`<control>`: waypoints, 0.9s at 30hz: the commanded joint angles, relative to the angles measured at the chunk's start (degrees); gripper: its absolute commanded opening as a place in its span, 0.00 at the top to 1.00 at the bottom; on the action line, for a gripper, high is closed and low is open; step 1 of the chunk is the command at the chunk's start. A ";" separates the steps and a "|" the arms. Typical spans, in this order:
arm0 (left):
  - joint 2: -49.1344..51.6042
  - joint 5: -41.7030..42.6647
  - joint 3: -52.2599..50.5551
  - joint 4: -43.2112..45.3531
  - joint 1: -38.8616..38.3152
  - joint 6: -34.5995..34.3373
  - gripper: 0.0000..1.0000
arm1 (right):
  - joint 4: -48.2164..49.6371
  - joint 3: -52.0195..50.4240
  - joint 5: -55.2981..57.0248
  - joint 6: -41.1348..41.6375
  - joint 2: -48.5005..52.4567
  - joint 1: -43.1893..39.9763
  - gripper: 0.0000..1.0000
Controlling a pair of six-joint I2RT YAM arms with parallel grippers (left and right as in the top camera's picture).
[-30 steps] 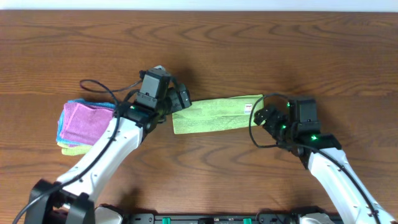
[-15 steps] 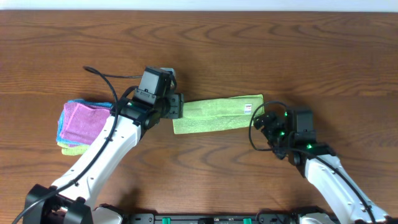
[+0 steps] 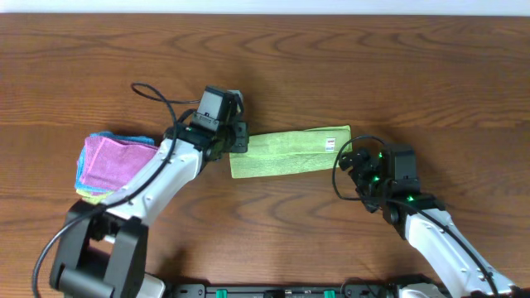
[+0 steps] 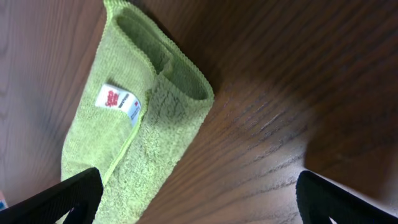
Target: Fold the cloth
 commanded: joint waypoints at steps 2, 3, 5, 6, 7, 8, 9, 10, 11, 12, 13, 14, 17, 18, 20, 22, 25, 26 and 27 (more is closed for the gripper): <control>3.02 1.53 1.38 0.02 0.17 -2.62 0.94 | 1.29 -0.26 1.99 2.47 1.27 -0.11 0.01; 3.43 1.57 1.38 0.04 0.17 -2.62 0.94 | 1.75 -0.26 2.01 2.56 1.64 -0.11 0.01; 4.26 1.57 1.38 0.00 0.17 -2.62 0.94 | 3.30 -0.26 1.99 2.64 3.04 -0.11 0.01; 4.79 1.60 1.38 -0.02 0.17 -2.89 0.94 | 3.96 -0.26 1.99 3.41 3.93 -0.07 0.01; 5.20 1.73 1.38 0.00 0.17 -3.28 0.94 | 4.42 -0.26 1.99 4.09 4.74 -0.07 0.01; 5.62 1.77 1.36 0.04 0.15 -3.65 0.94 | 5.14 -0.26 1.99 4.28 5.62 -0.07 0.01; 6.16 1.75 1.38 0.04 0.17 -4.26 0.94 | 6.27 -0.26 1.99 4.28 6.71 -0.07 0.01; 6.67 1.75 1.38 0.22 0.17 -4.28 0.94 | 7.15 -0.26 1.99 4.26 7.52 -0.07 0.01; 7.23 1.75 1.36 0.26 0.17 -4.52 0.94 | 7.85 -0.26 1.99 4.26 8.31 -0.07 0.01; 7.78 1.75 1.36 0.31 0.17 -4.72 0.94 | 8.50 -0.26 2.01 4.24 8.94 -0.07 0.01; 8.31 1.77 1.38 0.28 0.15 -4.87 0.94 | 9.18 -0.26 1.99 4.26 9.49 -0.07 0.01; 8.87 1.77 1.36 0.24 0.15 -5.27 0.94 | 9.92 -0.26 2.01 4.24 10.10 -0.07 0.02; 10.36 1.84 1.36 0.24 0.15 -5.62 0.94 | 10.80 -0.26 2.01 4.24 11.82 -0.07 0.09; 10.58 1.84 1.36 0.24 0.15 -5.62 0.94 | 10.82 -0.26 2.05 4.22 12.31 -0.07 0.09; 10.62 1.84 1.38 0.26 0.15 -5.62 0.94 | 11.17 -0.26 2.38 4.20 13.38 -0.07 0.10; 10.62 1.84 1.38 0.26 0.15 -5.64 0.94 | 12.07 -0.26 2.69 3.98 14.73 -0.07 0.11; 10.62 1.84 1.38 0.24 0.15 -5.62 0.94 | 14.36 -0.26 2.64 3.98 17.14 -0.07 0.15; 10.62 1.81 1.38 0.24 0.15 -5.64 0.94 | 15.19 -0.26 2.62 3.98 17.92 -0.07 0.17; 10.62 1.81 1.38 0.24 0.17 -5.64 0.94 | 15.98 -0.26 2.60 3.98 18.69 -0.07 0.19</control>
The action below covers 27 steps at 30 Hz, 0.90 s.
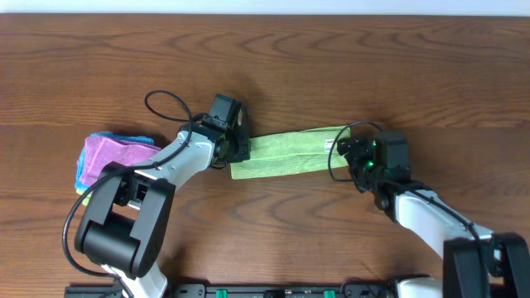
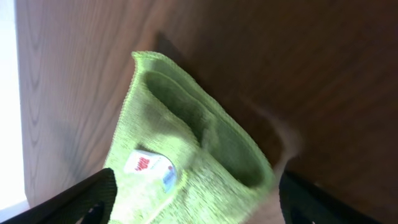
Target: Fold the cloth
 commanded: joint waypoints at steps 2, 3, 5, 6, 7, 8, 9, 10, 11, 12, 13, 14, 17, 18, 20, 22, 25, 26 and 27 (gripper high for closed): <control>0.59 0.44 1.31 -0.17 0.15 -0.09 0.94 | -0.50 -2.19 1.42 0.31 5.70 -0.07 0.25; 0.59 0.46 1.31 -0.17 0.15 -0.09 0.94 | -0.46 -2.21 1.27 0.33 6.16 -0.07 0.29; 0.59 0.39 1.29 -0.17 0.17 -0.09 0.94 | -0.63 -2.21 1.27 0.09 6.40 -0.04 0.41; 0.59 0.42 1.31 -0.17 0.17 -0.09 0.94 | -0.66 -2.21 1.33 -0.07 6.40 -0.07 0.53; 0.59 0.42 1.29 -0.20 0.17 -0.09 0.94 | -0.59 -2.19 1.36 -0.35 6.40 -0.07 0.66; 0.59 0.42 1.31 -0.20 0.17 -0.09 0.94 | -0.63 -2.19 1.40 -0.39 6.40 -0.07 0.79; 0.59 0.42 1.31 -0.20 0.17 -0.22 0.94 | -0.57 -2.19 1.62 -1.20 6.40 -0.07 0.85; 0.59 0.42 1.29 -0.24 0.17 -0.28 0.94 | -0.22 -2.19 1.60 -2.51 6.40 -0.07 0.89; 0.59 0.39 1.31 -0.37 0.17 -0.46 0.94 | 0.07 -2.19 1.60 -3.82 6.40 -0.07 0.93; 0.59 0.39 1.29 -0.48 0.17 -0.48 0.94 | 0.46 -2.19 1.60 -5.09 6.40 -0.07 0.95; 0.59 0.39 1.29 -0.79 0.17 -0.48 0.94 | 0.96 -2.19 1.57 -6.95 6.40 -0.07 0.99; 0.59 0.37 1.29 -0.98 0.17 -0.46 0.94 | 1.36 -2.19 1.57 -8.50 6.40 -0.07 0.99; 0.59 0.37 1.29 -1.77 0.17 -0.46 0.94 | 2.14 -2.19 1.53 -12.72 6.40 -0.07 0.99; 0.59 0.37 1.29 -2.05 0.17 -0.46 0.94 | 2.14 -2.19 1.53 -13.60 6.40 -0.07 0.99; 0.59 0.37 1.29 -2.45 0.17 -0.46 0.94 | 2.14 -2.19 1.16 -15.21 6.38 -0.07 0.99; 0.59 0.35 1.29 -3.06 0.17 -0.46 0.94 | 2.29 -2.16 0.48 -16.94 6.38 -0.07 0.99; 0.59 0.13 1.29 -3.93 0.17 -0.46 0.94 | 2.36 -2.08 -0.50 -18.38 6.38 -0.07 0.99; 0.59 -0.28 1.29 -4.26 0.17 -0.44 0.94 | 2.60 -2.05 -1.14 -18.91 6.29 -0.07 0.99; 0.59 -0.50 1.29 -4.50 0.17 -0.46 0.94 | 2.78 -2.03 -1.79 -19.58 6.14 -0.07 0.99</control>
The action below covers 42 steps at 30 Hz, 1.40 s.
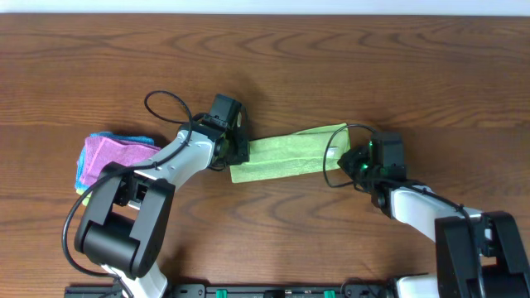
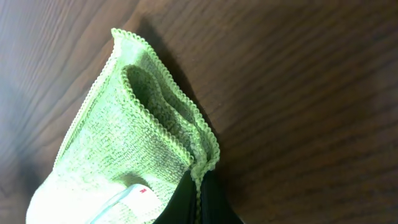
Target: Fold the cloth
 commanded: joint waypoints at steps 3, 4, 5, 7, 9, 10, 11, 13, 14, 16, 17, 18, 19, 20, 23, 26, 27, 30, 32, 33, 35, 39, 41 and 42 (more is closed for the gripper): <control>0.59 -0.87 0.72 -2.03 0.17 -0.24 0.94 | -0.79 -1.33 -2.64 -4.72 -0.15 0.13 0.99; 0.59 -0.87 0.72 -2.21 0.17 -0.26 0.94 | -0.76 -1.27 -2.67 -4.74 -0.94 0.13 0.99; 0.59 -0.98 0.72 -2.38 0.17 -0.52 0.94 | -0.76 -1.18 -2.69 -5.09 -1.97 0.13 0.99; 0.59 -2.27 0.72 -2.73 0.15 -1.92 0.94 | -1.51 -0.87 -2.69 -5.75 -4.02 0.13 0.99; 0.59 -2.36 0.72 -2.75 0.15 -2.29 0.94 | -2.84 -0.35 -2.82 -7.06 -6.14 0.13 0.99; 0.59 -2.36 0.72 -2.71 0.15 -2.38 0.94 | -3.87 0.04 -2.84 -7.63 -7.28 0.13 0.99; 0.59 -2.36 0.72 -2.71 0.11 -2.38 0.94 | -4.72 0.42 -2.84 -8.37 -8.24 0.26 0.99; 0.59 -2.38 0.72 -2.71 -0.13 -2.40 0.94 | -6.25 1.27 -2.86 -9.64 -10.21 1.07 0.99; 0.59 -2.36 0.72 -2.69 -0.33 -2.43 0.94 | -6.82 1.68 -2.86 -10.08 -10.73 1.55 0.99; 0.59 -2.40 0.72 -2.67 -0.85 -2.86 0.95 | -8.00 2.80 -2.84 -11.19 -11.52 2.82 0.99; 0.59 -2.38 0.72 -2.60 -1.11 -2.89 0.94 | -8.61 3.43 -2.86 -11.72 -11.69 3.61 0.99; 0.59 -2.43 0.72 -2.58 -1.40 -3.04 0.94 | -9.33 4.22 -2.84 -12.20 -11.74 4.55 0.99; 0.59 -2.43 0.72 -2.58 -1.70 -3.06 0.94 | -10.03 5.09 -2.82 -12.83 -11.72 5.62 0.99; 0.59 -2.40 0.72 -2.60 -1.86 -3.08 0.94 | -10.29 5.64 -2.82 -13.07 -11.74 6.29 0.99; 0.59 -2.38 0.72 -2.62 -2.10 -3.32 0.94 | -10.62 7.21 -2.62 -13.53 -11.74 8.41 0.99; 0.59 -2.38 0.72 -2.71 -2.08 -3.48 0.94 | -10.62 8.90 -2.64 -13.66 -11.74 10.64 0.99; 0.59 -2.38 0.72 -2.73 -2.08 -3.48 0.94 | -10.62 9.33 -2.62 -13.68 -11.74 11.26 0.99; 0.59 -2.34 0.72 -2.75 -2.08 -3.50 0.94 | -10.62 10.34 -2.62 -13.68 -11.74 12.87 0.99; 0.59 -2.34 0.72 -2.78 -2.08 -3.54 0.94 | -10.62 10.82 -2.62 -13.66 -11.74 13.94 0.99; 0.59 -2.32 0.72 -2.75 -2.08 -3.74 0.94 | -10.62 11.04 -2.62 -13.66 -11.72 14.53 0.99; 0.59 -2.34 0.72 -2.73 -2.10 -4.13 0.94 | -10.62 11.28 -2.60 -13.66 -11.72 15.61 0.99; 0.59 -2.34 0.72 -2.54 -2.08 -4.33 0.94 | -10.60 11.54 -2.36 -13.62 -11.72 18.03 0.99; 0.57 -2.38 0.72 -2.49 -2.08 -4.31 0.94 | -10.58 11.54 -1.81 -13.62 -11.72 19.26 0.99; 0.57 -2.40 0.72 -2.54 -2.08 -4.28 0.94 | -10.58 11.54 -1.29 -13.60 -11.72 20.00 0.99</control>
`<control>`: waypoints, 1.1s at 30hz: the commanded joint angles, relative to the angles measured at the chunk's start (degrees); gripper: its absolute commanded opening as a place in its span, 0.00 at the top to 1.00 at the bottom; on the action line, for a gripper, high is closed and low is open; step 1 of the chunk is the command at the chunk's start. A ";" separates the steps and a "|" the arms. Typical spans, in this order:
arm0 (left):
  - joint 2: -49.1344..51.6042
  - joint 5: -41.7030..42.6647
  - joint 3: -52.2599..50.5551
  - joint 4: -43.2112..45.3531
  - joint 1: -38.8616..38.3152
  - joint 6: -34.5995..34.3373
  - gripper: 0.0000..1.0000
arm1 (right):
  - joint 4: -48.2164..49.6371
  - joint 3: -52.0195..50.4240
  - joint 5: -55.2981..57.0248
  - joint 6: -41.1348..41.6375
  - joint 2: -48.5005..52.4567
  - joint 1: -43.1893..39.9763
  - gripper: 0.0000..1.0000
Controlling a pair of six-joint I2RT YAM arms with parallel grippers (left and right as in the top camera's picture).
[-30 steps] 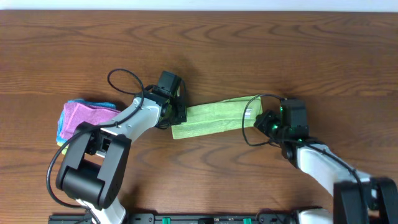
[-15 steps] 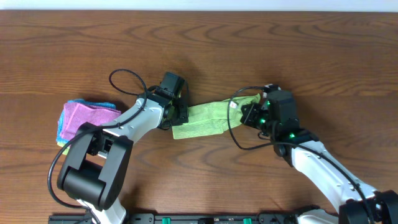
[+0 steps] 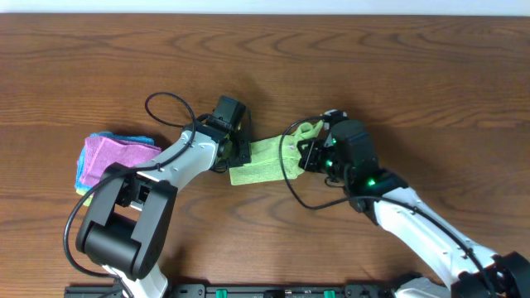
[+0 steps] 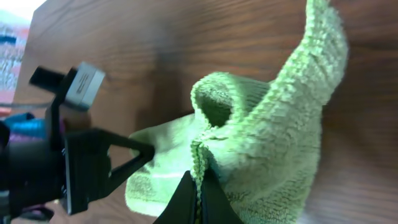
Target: Fold the cloth
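The green cloth lies as a folded strip on the wooden table. Its right end is lifted and curled back over the strip. My right gripper is shut on that end; in the right wrist view its black fingers pinch the stitched hem of the cloth. At the strip's left end sits my left gripper, also seen past the cloth as a black shape. Whether its fingers grip the cloth is hidden.
A stack of pink, blue and yellow cloths lies at the left beside the left arm. A black cable loop rises from the left wrist. The table's far edge runs along the top of the overhead view.
My right gripper, shut on the cloth's right end, has moved left and up with it. The end now curls over the strip's middle, and the strip on the table looks shorter. The left gripper stayed put.
First both grippers stood near the strip's ends, the right one open. Then the left gripper sat on the left end and the right one framed the right end. Then the right gripper was shut on the hem, and now holds it lifted leftward.
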 commanded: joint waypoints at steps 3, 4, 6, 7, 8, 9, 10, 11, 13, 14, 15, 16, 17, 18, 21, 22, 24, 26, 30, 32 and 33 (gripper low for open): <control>0.11 -0.20 0.46 -0.83 -0.50 0.28 0.94 | -0.09 1.60 1.81 -0.81 -0.66 2.78 0.99; -0.26 -0.35 0.46 -0.83 -0.52 0.52 0.94 | -0.09 1.60 1.97 -0.79 -0.66 2.99 0.99; -1.46 -1.77 0.59 -1.03 -0.50 0.70 0.94 | -0.07 1.60 2.32 -0.57 -0.66 3.23 0.99; -2.08 -2.80 0.83 -1.31 -0.50 0.72 0.94 | 0.04 1.60 2.32 -0.57 -0.66 3.23 0.99; -2.80 -3.67 1.11 -1.73 -0.50 0.90 0.94 | 0.15 1.60 2.32 -0.50 -0.66 3.23 0.99; -3.34 -3.98 1.38 -2.08 -0.50 1.55 0.94 | 0.26 1.60 2.29 -0.39 -0.66 3.23 0.99; -4.00 -4.61 1.79 -2.80 -0.50 1.64 0.95 | 0.48 1.60 2.29 -0.39 -0.66 3.26 0.99; -4.50 -4.76 2.21 -3.37 -0.50 2.08 0.94 | 0.74 1.60 2.27 -0.39 -0.66 3.26 0.99; -5.46 -5.05 3.48 -5.07 -0.44 2.45 0.94 | 1.38 1.66 2.29 -0.35 -0.66 3.43 0.99; -5.81 -5.55 4.35 -6.03 -0.44 2.43 0.94 | 1.36 1.95 2.32 -0.37 -0.66 3.65 0.99; -5.88 -5.77 4.92 -6.47 -0.44 2.45 0.94 | 1.33 2.16 2.34 -0.37 -0.66 3.89 0.99; -5.97 -5.84 5.62 -7.13 -0.44 2.58 0.94 | 1.31 2.45 2.54 -0.39 -0.66 4.13 0.99; -5.97 -5.84 6.40 -7.69 -0.44 2.71 0.94 | 1.33 2.67 2.75 -0.42 -0.66 4.42 0.99; -5.99 -5.84 7.15 -8.33 -0.44 2.84 0.94 | 1.36 2.80 2.99 -0.39 -0.66 4.68 0.99; -6.19 -6.67 9.73 -10.49 -0.42 2.86 0.94 | 1.33 3.10 3.13 -0.42 -0.66 5.53 0.99; -6.40 -7.56 10.73 -11.21 -0.39 2.89 0.94 | 1.33 3.15 3.15 -0.42 -0.63 5.86 0.99; -6.78 -7.98 12.50 -12.41 -0.02 3.37 0.94 | 1.33 3.26 3.19 -0.44 -0.55 6.47 0.99; -7.28 -7.96 14.14 -13.55 0.74 3.50 0.94 | 1.36 3.34 3.85 -0.48 -0.44 7.19 0.99; -8.87 -7.93 15.58 -15.17 2.82 3.54 0.94 | 1.81 3.54 5.29 -0.83 0.11 8.59 0.99; -9.99 -7.89 15.65 -16.02 4.04 3.74 0.94 | 1.99 3.98 5.29 -0.83 0.96 9.05 0.99; -10.38 -7.87 15.67 -16.50 4.57 3.74 0.94 | 1.95 4.39 5.27 -0.85 1.53 9.27 0.99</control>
